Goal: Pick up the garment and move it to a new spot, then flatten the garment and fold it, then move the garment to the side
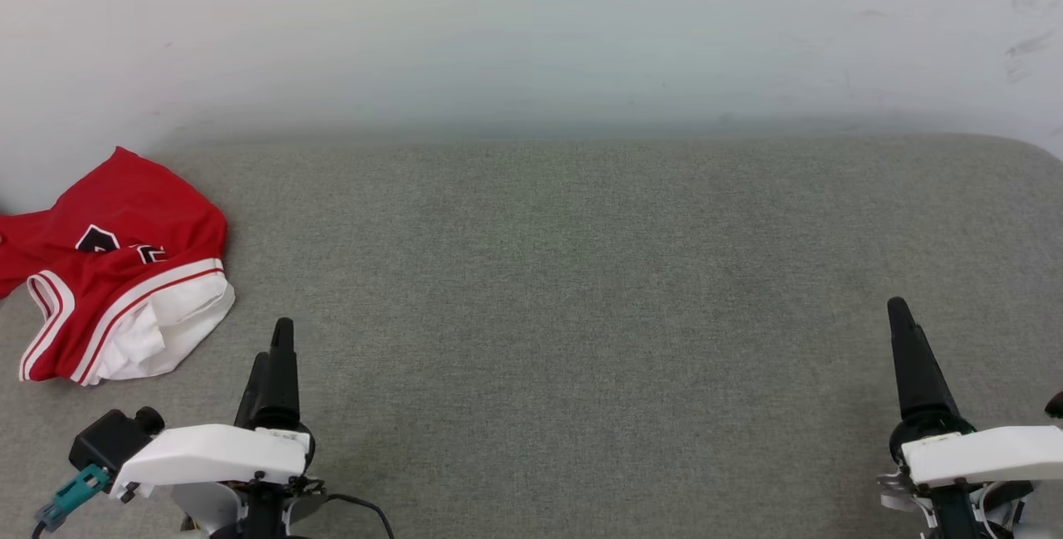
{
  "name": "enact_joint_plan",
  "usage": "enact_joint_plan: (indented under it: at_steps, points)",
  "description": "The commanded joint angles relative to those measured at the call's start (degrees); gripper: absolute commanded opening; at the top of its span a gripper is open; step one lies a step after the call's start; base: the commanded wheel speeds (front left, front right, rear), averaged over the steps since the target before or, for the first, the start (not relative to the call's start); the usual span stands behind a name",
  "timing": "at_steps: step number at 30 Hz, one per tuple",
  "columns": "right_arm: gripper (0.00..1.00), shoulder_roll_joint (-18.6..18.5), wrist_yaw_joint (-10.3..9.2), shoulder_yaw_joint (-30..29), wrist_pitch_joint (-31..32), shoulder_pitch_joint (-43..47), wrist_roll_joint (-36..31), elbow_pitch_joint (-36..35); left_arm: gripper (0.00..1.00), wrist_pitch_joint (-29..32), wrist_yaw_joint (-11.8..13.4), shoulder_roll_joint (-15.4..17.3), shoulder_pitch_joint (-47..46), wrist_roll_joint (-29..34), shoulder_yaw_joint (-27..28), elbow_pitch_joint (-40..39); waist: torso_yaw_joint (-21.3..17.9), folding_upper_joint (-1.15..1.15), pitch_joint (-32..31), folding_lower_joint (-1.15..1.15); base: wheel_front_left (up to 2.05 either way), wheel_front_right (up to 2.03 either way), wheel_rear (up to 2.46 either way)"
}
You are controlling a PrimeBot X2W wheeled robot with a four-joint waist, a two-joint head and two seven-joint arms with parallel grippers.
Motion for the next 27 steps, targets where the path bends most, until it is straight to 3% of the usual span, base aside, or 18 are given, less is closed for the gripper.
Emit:
enact_joint_plan:
  at_steps: [1, 12, 27]
  points:
    - [1.00, 0.01, 0.00, 0.48, -0.82, -0.53, -3.91, -1.81, 1.00, -0.74, 0.77, 0.15, -0.59, 3.38, -0.54, -1.48, 0.01, 0.00, 0.03, 0.00, 0.00, 0.00, 0.00]
    - [1.00, 0.03, 0.00, 1.34, -3.03, 0.46, -17.08, -2.96, 1.00, -2.91, 3.32, 0.26, 0.03, 15.96, -2.77, -1.63, -0.01, 0.00, 0.07, 0.00, 0.00, 0.00, 0.00]
    - [1.00, 0.04, 0.00, 2.21, -5.50, 1.39, -29.94, -4.54, 1.00, -5.35, 6.96, 1.99, 0.05, 27.50, -6.27, -2.13, 0.02, 0.00, 0.13, 0.00, 0.00, 0.00, 0.00]
